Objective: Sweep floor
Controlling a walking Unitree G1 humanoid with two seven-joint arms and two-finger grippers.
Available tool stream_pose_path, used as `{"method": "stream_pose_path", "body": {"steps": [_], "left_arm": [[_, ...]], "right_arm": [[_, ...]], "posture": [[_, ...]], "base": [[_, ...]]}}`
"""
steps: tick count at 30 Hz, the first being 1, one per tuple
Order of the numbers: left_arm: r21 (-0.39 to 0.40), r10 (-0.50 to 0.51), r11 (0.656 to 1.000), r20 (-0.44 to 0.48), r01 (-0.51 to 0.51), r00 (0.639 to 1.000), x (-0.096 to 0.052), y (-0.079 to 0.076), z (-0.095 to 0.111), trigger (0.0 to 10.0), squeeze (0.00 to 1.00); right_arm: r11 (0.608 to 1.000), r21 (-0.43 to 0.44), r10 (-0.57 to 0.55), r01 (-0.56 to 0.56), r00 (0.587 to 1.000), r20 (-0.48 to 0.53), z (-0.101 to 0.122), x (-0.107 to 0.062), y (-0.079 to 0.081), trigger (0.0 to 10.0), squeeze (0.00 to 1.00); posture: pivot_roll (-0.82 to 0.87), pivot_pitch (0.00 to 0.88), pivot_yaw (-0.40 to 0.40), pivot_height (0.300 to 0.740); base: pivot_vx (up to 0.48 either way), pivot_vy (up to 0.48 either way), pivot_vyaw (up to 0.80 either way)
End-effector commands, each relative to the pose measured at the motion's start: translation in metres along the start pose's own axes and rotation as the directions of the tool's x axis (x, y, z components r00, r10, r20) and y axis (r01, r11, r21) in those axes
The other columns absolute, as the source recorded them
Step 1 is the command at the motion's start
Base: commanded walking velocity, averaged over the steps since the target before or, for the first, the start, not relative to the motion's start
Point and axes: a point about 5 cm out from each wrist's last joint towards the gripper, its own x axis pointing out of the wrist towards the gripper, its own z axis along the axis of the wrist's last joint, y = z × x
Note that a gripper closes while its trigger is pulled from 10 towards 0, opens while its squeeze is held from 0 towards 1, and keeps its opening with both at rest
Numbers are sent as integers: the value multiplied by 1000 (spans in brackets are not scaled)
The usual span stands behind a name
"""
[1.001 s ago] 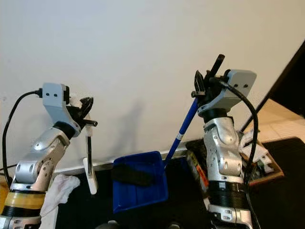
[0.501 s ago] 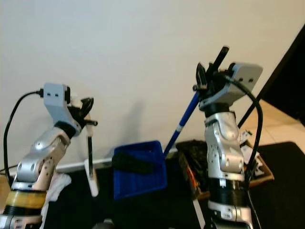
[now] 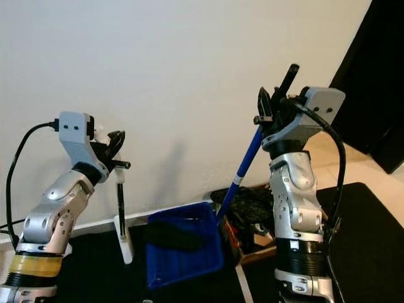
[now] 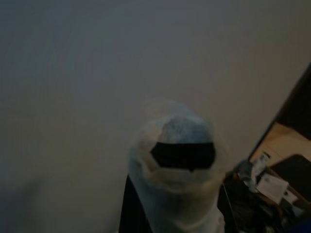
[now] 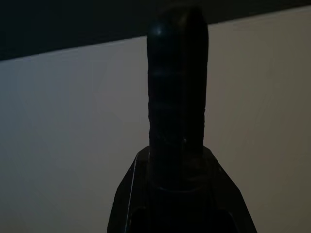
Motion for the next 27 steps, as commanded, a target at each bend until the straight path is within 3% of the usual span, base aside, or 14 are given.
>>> {"method": "stream_pose_path", "body": {"steps": [1, 27], "left_arm": [[34, 7, 999, 24, -8, 1000, 0, 2, 6, 10000, 0], [37, 4, 999, 24, -5, 1000, 0, 1, 7, 10000, 0]], "right_arm": [[1000, 20, 7, -9, 998, 65, 13, 3, 3, 10000, 0], [1000, 25, 12, -13, 998, 57, 11, 4, 4, 10000, 0]], "posture": [[133, 27, 50, 740], [135, 32, 49, 740]], "base": [[360, -277, 0], [316, -320, 0]]}}
